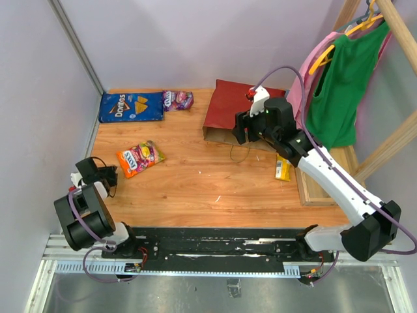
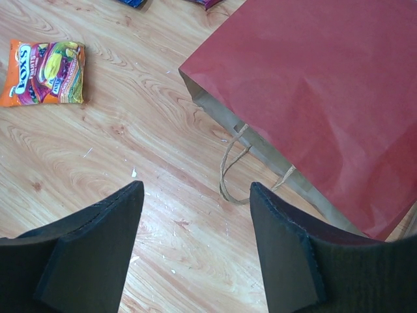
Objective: Take the snacks out of the paper bag
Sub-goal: Move the paper bag to the center of the board.
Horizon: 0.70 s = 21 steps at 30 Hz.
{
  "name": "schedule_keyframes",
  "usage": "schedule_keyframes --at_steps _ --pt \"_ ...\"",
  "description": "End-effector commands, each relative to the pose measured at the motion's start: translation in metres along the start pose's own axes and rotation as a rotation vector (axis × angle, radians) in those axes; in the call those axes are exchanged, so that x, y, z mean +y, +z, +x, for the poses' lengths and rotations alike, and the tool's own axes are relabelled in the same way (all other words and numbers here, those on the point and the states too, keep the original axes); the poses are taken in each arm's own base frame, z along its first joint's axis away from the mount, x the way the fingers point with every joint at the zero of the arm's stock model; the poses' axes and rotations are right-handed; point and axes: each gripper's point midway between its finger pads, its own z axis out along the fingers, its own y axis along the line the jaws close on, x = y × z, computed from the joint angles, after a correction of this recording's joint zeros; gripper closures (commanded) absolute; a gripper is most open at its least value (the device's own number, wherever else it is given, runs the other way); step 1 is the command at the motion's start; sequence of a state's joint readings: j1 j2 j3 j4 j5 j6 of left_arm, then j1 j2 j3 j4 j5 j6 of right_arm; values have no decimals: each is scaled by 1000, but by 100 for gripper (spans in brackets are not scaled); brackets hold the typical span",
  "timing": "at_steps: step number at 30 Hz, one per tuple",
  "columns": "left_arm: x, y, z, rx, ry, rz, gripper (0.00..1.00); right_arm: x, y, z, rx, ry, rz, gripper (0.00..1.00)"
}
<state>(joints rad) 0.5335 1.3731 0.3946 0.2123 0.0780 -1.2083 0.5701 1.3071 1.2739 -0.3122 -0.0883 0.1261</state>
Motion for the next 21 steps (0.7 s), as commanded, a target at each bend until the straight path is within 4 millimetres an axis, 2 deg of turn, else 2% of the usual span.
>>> schedule_keyframes --at_steps 1,6,10,15,17,21 --pt "51 -6 -9 -45 -10 -195 61 2 -8 -3 -18 -27 5 32" --pt "38 -11 -23 -96 0 -169 59 3 -4 -1 -10 -24 -2 32" --pt "17 -17 -31 -104 105 -115 51 6 -3 -1 -10 -21 -14 32" --pt "-13 -29 -45 -122 246 -84 24 12 2 0 -10 -10 -46 32" --pt "-22 -29 -39 -85 290 -43 20 16 5 -1 -11 -5 -63 32" --pt "-43 -34 -9 50 403 88 12 20 7 -1 -7 -10 -74 32"
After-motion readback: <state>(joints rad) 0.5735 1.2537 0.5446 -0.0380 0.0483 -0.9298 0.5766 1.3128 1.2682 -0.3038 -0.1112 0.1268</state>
